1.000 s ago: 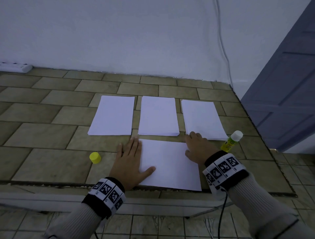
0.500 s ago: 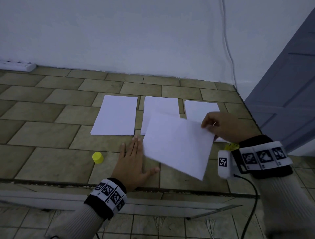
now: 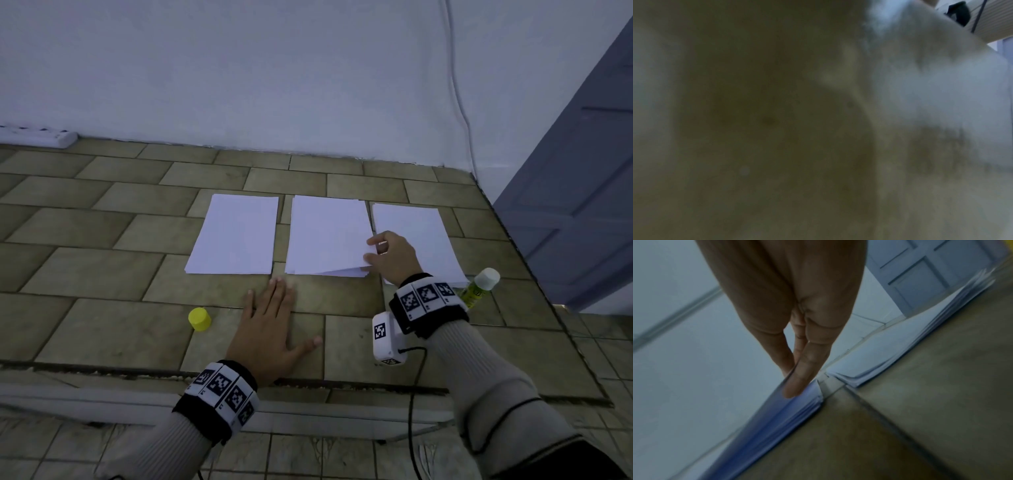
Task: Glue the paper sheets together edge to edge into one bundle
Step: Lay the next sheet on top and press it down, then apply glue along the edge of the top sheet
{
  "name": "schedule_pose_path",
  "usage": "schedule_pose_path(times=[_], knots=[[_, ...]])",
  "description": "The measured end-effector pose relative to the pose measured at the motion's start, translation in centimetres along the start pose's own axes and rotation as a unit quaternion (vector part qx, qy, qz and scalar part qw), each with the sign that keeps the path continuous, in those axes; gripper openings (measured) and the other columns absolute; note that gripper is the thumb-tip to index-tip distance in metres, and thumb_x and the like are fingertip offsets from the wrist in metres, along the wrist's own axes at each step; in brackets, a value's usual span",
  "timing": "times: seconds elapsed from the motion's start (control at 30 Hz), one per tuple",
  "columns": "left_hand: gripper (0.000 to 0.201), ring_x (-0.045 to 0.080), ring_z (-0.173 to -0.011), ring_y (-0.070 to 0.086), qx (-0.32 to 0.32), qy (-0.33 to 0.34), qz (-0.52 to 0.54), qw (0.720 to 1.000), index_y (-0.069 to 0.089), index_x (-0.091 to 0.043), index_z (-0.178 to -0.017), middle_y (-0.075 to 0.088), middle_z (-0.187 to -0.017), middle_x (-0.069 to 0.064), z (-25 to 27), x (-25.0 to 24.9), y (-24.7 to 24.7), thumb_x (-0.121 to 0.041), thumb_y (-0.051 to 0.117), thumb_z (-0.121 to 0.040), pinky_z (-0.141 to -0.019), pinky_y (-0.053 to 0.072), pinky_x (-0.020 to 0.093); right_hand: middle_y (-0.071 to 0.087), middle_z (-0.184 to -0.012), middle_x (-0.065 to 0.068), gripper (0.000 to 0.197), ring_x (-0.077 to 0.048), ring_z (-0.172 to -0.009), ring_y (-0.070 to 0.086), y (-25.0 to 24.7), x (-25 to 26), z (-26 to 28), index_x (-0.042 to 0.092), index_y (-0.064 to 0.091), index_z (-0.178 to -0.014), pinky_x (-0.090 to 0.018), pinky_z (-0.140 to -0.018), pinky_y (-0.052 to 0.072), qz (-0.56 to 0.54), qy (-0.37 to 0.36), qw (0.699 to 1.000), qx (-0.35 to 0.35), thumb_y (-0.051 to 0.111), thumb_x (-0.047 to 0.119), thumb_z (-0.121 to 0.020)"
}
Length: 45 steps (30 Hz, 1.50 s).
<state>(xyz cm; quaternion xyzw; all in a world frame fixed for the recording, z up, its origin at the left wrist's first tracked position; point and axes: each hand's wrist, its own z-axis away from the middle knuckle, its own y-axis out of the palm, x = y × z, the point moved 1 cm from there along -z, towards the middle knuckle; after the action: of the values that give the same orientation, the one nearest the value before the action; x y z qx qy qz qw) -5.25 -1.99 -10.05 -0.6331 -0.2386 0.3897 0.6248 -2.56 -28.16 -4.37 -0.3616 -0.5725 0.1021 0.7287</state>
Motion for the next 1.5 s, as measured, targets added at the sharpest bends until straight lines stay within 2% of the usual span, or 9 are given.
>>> schedule_pose_path(times=[0.2,0.4,0.83,1.03,1.13,1.2,1.33,1.43,1.5], knots=[[0.117,0.018,-0.147,-0.019,-0.001,0.001,-0.004,1.000,0.002,-0.011,-0.156,-0.011,-0.162,0.008,-0.1,0.0,0.0,-0.090,-0.010,-0.071,-0.120,-0.008,0.051,0.061,-0.116,-0.013,0.034,-0.024,-0.109,0.056,0.8,-0.1,-0.5,0.006,0.056,-0.120,-0.017,-0.083,0.036,0.080,-0.020,0.996,0.025,0.064,0.012,-0.088],[0.117,0.018,-0.148,-0.019,0.002,-0.001,-0.009,1.000,0.002,-0.012,-0.156,-0.011,-0.162,0.006,-0.1,0.0,0.1,-0.091,-0.010,-0.070,-0.120,-0.009,0.050,0.059,-0.119,-0.013,0.036,-0.026,-0.109,0.055,1.5,0.4,-0.9,0.008,0.054,-0.121,-0.031,-0.089,0.044,0.150,-0.031,0.987,0.046,0.063,0.022,-0.089],[0.117,0.017,-0.147,-0.019,0.002,-0.003,0.007,1.000,0.003,-0.014,-0.156,-0.011,-0.162,0.006,0.0,-0.1,-0.1,-0.091,-0.010,-0.069,-0.119,-0.010,0.048,0.041,-0.127,-0.014,0.038,-0.029,-0.115,0.047,2.3,1.2,-0.4,0.016,0.049,-0.123,-0.038,-0.091,0.045,0.299,-0.017,0.952,0.070,0.058,0.033,-0.091],[0.118,0.012,-0.147,-0.016,-0.011,-0.008,0.047,0.999,0.010,-0.016,-0.156,-0.005,-0.163,0.003,0.0,-0.1,-0.6,-0.090,-0.014,-0.068,-0.120,-0.011,0.044,0.054,-0.109,-0.010,0.025,-0.024,-0.095,0.057,-1.5,1.8,2.0,0.013,0.057,-0.114,-0.030,-0.078,0.045,0.140,-0.074,0.986,-0.054,0.059,0.023,-0.091],[0.126,0.007,-0.147,-0.016,0.025,-0.023,0.110,0.993,0.011,-0.019,-0.156,-0.006,-0.163,-0.002,-0.1,0.0,-1.5,-0.094,-0.016,-0.058,-0.119,-0.014,0.038,0.058,-0.094,-0.002,0.016,-0.013,-0.075,0.055,-4.5,1.7,4.2,0.018,0.060,-0.105,-0.022,-0.066,0.039,0.070,-0.154,0.971,-0.170,0.062,0.020,-0.089],[0.120,0.007,-0.149,-0.003,0.054,-0.035,0.155,0.986,0.017,-0.020,-0.154,0.005,-0.163,-0.003,0.0,-0.2,-3.2,-0.095,-0.005,-0.062,-0.120,-0.005,0.035,0.057,-0.092,0.003,0.017,-0.010,-0.075,0.052,-6.4,1.7,5.9,0.017,0.060,-0.105,-0.020,-0.067,0.039,0.028,-0.186,0.951,-0.247,0.064,0.018,-0.088],[0.064,0.013,-0.141,0.031,0.055,-0.036,0.210,0.976,0.032,-0.021,-0.150,0.033,-0.155,-0.003,0.0,-0.4,-7.0,-0.054,0.044,-0.096,-0.115,0.027,0.030,0.052,-0.111,0.000,0.043,-0.014,-0.101,0.049,-9.5,0.1,7.9,0.006,0.055,-0.118,-0.027,-0.084,0.039,0.012,-0.112,0.932,-0.344,0.072,0.021,-0.082],[0.071,0.016,-0.133,0.041,0.012,-0.044,0.215,0.976,0.038,-0.021,-0.147,0.045,-0.148,-0.001,-1.0,0.5,-9.0,-0.063,0.040,-0.090,-0.112,0.033,0.037,0.053,-0.125,-0.014,0.070,-0.030,-0.115,0.050,-10.4,-2.0,8.3,0.002,0.044,-0.130,-0.043,-0.096,0.043,0.004,-0.002,0.944,-0.330,0.079,0.030,-0.075],[0.072,0.021,-0.134,0.041,-0.006,-0.087,0.190,0.978,0.036,-0.015,-0.148,0.042,-0.150,0.005,-2.5,1.6,-9.6,-0.061,0.043,-0.092,-0.112,0.033,0.041,0.052,-0.126,-0.018,0.077,-0.035,-0.116,0.050,-10.2,-3.2,8.5,0.000,0.038,-0.134,-0.044,-0.094,0.040,0.005,0.092,0.954,-0.284,0.078,0.033,-0.077]])
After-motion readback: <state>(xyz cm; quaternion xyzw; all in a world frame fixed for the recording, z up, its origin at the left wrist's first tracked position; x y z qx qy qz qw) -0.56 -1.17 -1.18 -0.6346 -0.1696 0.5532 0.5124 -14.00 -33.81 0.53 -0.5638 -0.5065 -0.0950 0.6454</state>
